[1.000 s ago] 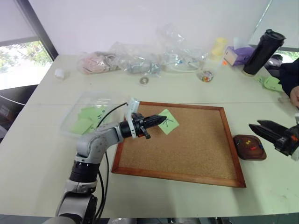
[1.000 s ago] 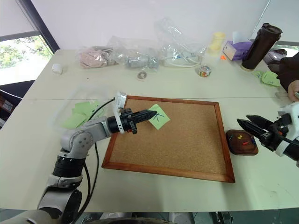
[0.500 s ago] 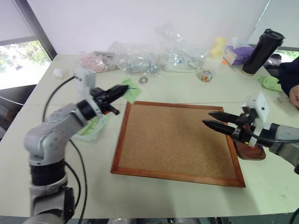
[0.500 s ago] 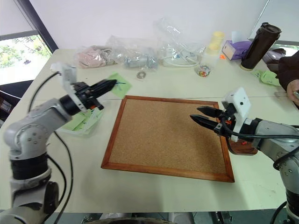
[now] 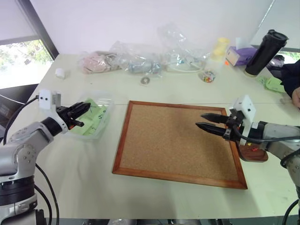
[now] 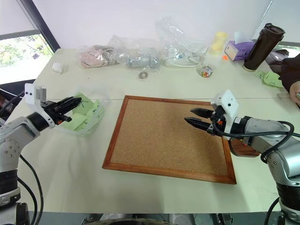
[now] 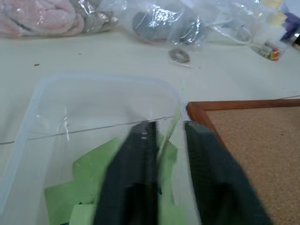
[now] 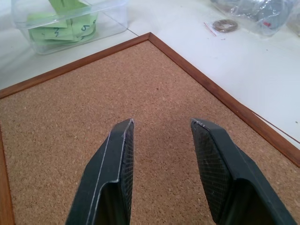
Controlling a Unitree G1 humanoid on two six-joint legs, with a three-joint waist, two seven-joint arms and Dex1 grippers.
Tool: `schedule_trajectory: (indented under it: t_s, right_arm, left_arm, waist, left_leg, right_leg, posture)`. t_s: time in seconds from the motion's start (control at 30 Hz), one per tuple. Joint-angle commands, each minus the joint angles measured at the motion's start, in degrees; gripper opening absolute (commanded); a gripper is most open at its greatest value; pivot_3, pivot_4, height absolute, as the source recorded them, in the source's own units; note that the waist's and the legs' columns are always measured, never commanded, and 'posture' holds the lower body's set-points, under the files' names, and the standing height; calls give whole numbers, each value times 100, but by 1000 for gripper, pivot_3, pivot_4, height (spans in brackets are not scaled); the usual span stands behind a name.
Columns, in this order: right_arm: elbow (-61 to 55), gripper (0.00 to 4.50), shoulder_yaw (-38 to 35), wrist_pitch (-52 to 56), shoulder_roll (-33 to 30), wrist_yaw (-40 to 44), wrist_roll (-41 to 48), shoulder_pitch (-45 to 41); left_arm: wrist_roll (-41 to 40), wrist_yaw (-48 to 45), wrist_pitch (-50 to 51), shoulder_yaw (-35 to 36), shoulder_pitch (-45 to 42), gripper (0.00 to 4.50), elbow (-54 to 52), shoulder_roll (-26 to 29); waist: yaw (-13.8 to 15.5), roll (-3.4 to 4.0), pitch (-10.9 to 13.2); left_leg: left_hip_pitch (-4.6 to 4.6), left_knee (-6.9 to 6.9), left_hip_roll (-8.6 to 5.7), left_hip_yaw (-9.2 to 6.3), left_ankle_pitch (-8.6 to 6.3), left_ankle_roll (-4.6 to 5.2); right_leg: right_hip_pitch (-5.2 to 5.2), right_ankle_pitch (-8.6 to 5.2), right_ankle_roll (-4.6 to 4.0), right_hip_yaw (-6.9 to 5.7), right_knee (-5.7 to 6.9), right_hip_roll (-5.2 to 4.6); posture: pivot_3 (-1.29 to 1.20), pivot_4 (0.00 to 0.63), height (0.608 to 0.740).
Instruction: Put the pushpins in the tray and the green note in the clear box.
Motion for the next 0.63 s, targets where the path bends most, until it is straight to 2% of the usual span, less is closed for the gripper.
schedule_trajectory:
  t_s: [0.03, 0.13, 0.3, 0.43, 0.63]
  right_arm:
    - [-113, 1935, -152, -139, -45, 69, -25, 46]
    - [-144, 1935, -212, -133, -88, 100, -33, 137]
    - [-177, 1935, -389, -218, -327, 304, -163, 446]
    - [-290, 1935, -442, -261, -469, 440, -194, 647]
    - [-384, 1935, -508, -226, -494, 415, -224, 741]
  left_arm:
    - [-448, -268, 111, 304, -37, 2812, -165, 93]
    - [-647, -563, 192, 293, 53, 4266, -369, 242]
    - [-1293, -960, 589, -105, -203, 4400, -1139, 443]
    - [-1218, -1419, 633, -634, -31, 4400, -1673, 826]
    - [-973, -1900, 386, -1315, -37, 4400, -1840, 964]
  waist:
    - [-2, 0, 0]
    - [-3, 0, 0]
    - [26, 3, 4]
    - [-13, 16, 8]
    - [-133, 26, 14]
  left_leg:
    - [0, 0, 0, 0, 0, 0]
    - [-1, 0, 0, 0, 0, 0]
    - [-4, 0, 1, -2, 0, 0]
    - [-5, 0, -2, -6, 0, 0]
    - [0, -9, 8, -4, 0, -1]
  right_leg:
    - [0, 0, 0, 0, 0, 0]
    - [0, 0, 0, 1, 0, 0]
    - [-1, 0, 0, 3, -2, -1]
    - [2, 0, 0, 3, -5, -3]
    - [1, -1, -2, 2, -2, 3]
  posture:
    - [0, 150, 740]
    - [0, 150, 740]
    - [0, 150, 740]
    - [0, 150, 740]
    - [0, 150, 740]
